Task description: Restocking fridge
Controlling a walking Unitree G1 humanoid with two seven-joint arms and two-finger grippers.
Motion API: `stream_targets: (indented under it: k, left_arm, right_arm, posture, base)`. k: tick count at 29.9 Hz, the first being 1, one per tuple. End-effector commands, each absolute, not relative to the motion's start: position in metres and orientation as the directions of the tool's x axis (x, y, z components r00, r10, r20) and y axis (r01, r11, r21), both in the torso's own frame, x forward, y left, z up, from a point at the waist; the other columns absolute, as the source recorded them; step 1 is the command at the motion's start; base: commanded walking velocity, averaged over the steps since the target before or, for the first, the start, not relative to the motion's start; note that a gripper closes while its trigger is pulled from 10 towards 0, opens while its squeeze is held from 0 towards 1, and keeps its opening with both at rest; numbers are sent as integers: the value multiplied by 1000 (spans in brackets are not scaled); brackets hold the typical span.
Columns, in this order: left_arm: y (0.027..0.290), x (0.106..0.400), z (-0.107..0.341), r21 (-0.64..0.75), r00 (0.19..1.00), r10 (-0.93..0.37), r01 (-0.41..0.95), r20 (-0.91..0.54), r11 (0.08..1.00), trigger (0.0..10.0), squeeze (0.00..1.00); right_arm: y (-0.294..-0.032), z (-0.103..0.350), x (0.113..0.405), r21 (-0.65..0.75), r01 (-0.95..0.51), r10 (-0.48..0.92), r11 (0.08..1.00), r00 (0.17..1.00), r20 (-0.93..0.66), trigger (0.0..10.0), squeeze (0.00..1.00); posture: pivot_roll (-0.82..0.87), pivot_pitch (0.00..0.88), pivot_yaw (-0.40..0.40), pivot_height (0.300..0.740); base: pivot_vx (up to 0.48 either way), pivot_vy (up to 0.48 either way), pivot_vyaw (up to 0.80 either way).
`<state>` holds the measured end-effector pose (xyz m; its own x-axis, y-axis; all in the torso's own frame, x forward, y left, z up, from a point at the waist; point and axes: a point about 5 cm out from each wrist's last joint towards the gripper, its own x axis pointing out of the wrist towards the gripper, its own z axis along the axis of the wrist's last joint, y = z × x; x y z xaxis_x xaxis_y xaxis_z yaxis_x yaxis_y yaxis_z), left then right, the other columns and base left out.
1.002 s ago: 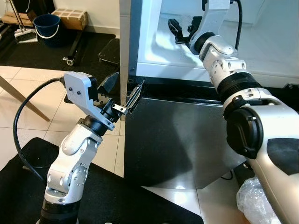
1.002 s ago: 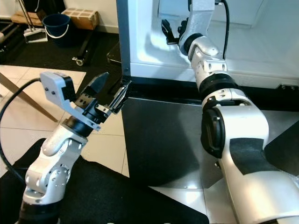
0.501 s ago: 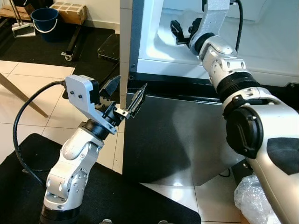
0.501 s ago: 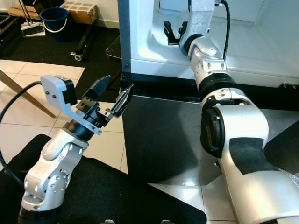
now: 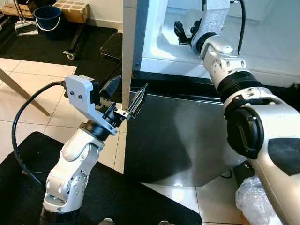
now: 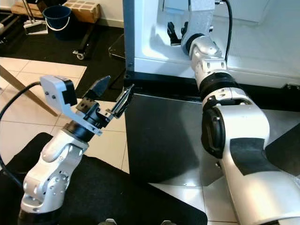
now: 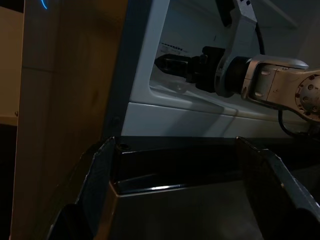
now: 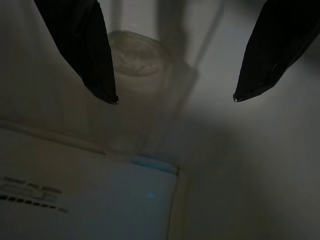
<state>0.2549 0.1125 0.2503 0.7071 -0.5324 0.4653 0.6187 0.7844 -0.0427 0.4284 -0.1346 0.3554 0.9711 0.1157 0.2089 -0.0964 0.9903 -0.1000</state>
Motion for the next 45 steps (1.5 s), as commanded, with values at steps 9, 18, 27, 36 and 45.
stream_targets:
  k: [9,18,27,36,45]
  left_arm:
    - [110,251,250,-48,698,-545,634,465,772,10000,0]
    - [108,252,252,-44,691,-551,641,468,767,10000,0]
    - [109,254,253,-37,686,-556,644,469,764,10000,0]
    - [108,257,254,-27,675,-564,652,476,757,10000,0]
    - [103,261,259,-12,646,-588,678,487,735,10000,0]
  right_arm:
    - [-154,334,431,-130,-7,22,991,993,112,10000,0]
    - [-160,334,431,-127,16,-1,992,994,113,10000,0]
    - [-166,337,430,-78,30,-20,996,992,126,0,0]
    - [-178,344,428,-25,63,-58,998,986,155,10000,0]
    - [-210,354,422,144,91,-122,985,968,220,10000,0]
  posture:
    - [173,168,-98,740]
    - [172,161,-93,740]
    - [174,147,-85,740]
    - [169,124,-75,740]
    - [160,92,-53,740]
  base:
    - [0,0,0]
    - [0,0,0]
    - [0,0,0]
    - [0,0,0]
    - [0,0,0]
